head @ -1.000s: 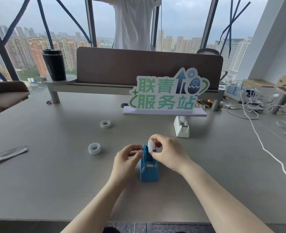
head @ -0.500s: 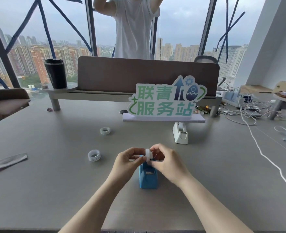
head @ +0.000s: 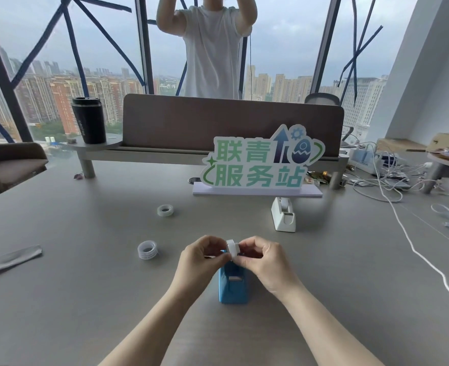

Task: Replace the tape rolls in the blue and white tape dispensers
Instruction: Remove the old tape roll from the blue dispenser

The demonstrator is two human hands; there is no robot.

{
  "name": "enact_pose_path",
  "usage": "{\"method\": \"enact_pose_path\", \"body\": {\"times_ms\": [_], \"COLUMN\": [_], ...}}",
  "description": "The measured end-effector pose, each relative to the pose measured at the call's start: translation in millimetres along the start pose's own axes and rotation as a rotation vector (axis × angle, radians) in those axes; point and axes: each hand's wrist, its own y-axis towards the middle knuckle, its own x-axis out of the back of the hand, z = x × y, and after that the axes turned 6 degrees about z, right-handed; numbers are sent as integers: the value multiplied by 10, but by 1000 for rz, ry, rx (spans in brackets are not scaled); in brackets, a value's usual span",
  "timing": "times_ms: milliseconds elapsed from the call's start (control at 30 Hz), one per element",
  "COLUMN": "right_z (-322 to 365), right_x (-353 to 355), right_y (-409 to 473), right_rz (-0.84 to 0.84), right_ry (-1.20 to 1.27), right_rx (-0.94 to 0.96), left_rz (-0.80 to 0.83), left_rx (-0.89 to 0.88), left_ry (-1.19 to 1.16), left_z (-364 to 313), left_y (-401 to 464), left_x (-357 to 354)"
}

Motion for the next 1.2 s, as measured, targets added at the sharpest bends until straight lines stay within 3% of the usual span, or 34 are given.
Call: {"method": "enact_pose_path", "body": {"times_ms": [300, 500, 800, 1033, 1200], "right_z": [-4, -24, 26, 41, 59], "right_x": [-5, 19, 45, 53, 161], "right_y": [-21, -33, 32, 50, 48], "right_rz": [37, -24, -12, 77, 4], "right_ry": [76, 134, 269, 259, 250], "right_rx": [-8, -58, -123, -126, -111], "left_rz": [-4, 10, 108, 109, 78], "left_rx": [-39, -84, -47, -112, -89], "left_ry": [138, 167, -49, 137, 135], "left_z": [6, -52, -52, -53, -12], "left_y": [25, 9, -2, 42, 82], "left_x": [-7, -51, -36, -45, 73]}}
